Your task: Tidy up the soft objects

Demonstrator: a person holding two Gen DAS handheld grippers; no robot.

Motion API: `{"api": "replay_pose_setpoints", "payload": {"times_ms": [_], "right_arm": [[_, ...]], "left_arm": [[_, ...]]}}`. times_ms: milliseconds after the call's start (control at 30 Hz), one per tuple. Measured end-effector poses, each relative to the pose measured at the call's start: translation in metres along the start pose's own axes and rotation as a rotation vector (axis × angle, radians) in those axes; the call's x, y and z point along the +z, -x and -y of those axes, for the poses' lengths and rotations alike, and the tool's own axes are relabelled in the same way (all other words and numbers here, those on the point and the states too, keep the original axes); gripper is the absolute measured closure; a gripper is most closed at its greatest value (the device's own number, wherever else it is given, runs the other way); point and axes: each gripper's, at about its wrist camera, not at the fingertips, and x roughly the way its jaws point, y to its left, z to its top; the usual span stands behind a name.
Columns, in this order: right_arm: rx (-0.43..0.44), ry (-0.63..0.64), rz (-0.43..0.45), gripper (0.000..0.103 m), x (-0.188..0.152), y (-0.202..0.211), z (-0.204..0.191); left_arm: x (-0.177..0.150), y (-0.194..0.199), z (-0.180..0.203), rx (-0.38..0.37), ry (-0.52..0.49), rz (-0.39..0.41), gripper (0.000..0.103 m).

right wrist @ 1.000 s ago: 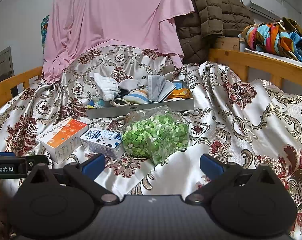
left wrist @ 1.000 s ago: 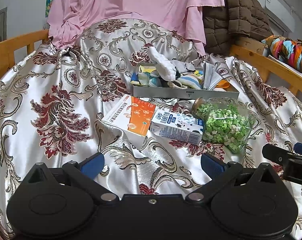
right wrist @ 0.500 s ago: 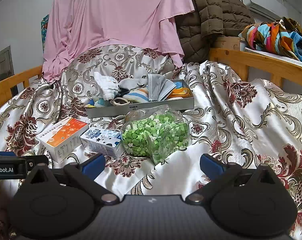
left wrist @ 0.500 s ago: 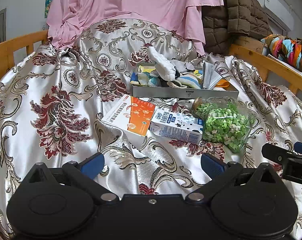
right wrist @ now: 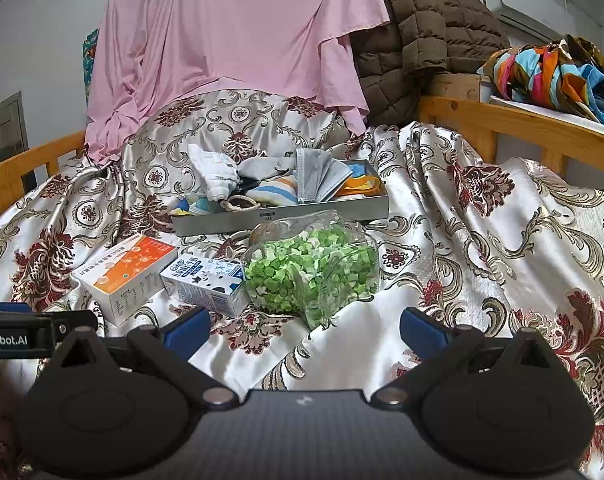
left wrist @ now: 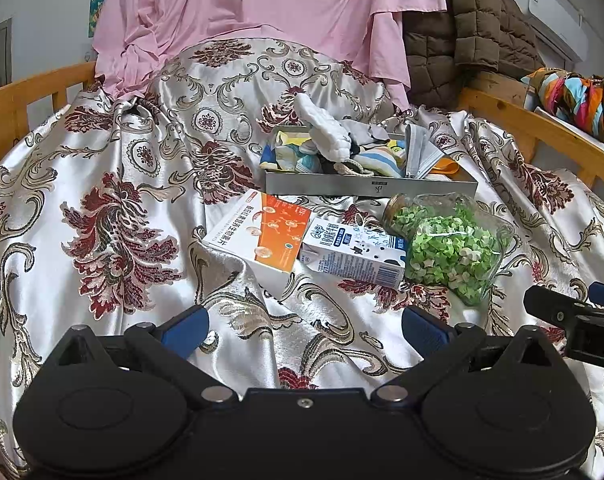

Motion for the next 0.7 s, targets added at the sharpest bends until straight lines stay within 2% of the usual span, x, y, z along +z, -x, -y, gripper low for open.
{"api": "replay_pose_setpoints", "payload": {"times_ms": [700], "right_arm": [[0.000,0.002,0.000,0.000,-0.0009,-0.0004,-0.0005]], "left_arm": [[0.0002,0.0008,0.0002,0.005,-0.003,0.002,0.001]]}}
